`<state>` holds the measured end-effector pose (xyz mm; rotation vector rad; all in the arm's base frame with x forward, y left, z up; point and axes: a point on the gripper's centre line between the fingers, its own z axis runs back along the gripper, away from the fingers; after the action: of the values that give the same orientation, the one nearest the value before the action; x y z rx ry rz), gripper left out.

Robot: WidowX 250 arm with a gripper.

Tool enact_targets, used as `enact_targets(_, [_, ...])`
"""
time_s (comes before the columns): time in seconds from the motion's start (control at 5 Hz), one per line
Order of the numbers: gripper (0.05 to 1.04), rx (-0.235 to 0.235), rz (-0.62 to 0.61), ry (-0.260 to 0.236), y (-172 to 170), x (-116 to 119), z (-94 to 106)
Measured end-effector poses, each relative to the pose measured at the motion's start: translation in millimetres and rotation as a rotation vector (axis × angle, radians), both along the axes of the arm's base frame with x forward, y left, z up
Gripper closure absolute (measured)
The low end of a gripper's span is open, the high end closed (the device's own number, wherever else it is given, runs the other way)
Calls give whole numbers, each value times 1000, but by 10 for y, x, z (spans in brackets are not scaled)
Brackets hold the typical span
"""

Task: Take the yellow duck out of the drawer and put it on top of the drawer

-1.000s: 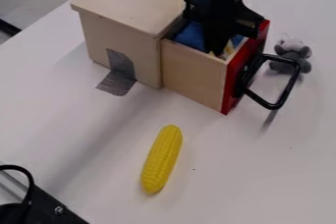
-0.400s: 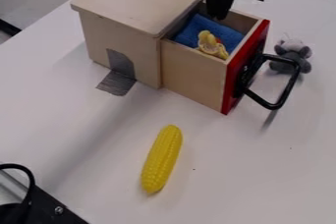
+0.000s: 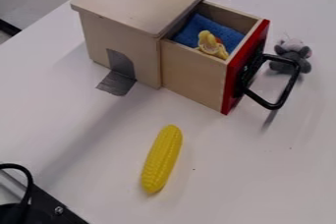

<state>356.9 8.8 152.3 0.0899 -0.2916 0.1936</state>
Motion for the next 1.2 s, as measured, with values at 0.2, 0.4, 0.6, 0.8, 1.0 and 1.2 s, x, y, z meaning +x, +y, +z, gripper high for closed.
enact_targets(0.2, [872,-23,-1,-13,3,-4,40])
enact_targets(0.4, [636,-39,-31,8,-91,-41,-12])
enact_targets(0.6, [289,-49,-33,11,-122,-126,5])
enact_targets(0.8, [83,-82,-37,33,-170,-251,-18])
enact_targets(1.0, [85,-90,-46,94,-179,-380,-176])
enact_targets(1.2, [85,-98,-45,108,-190,-417,-228])
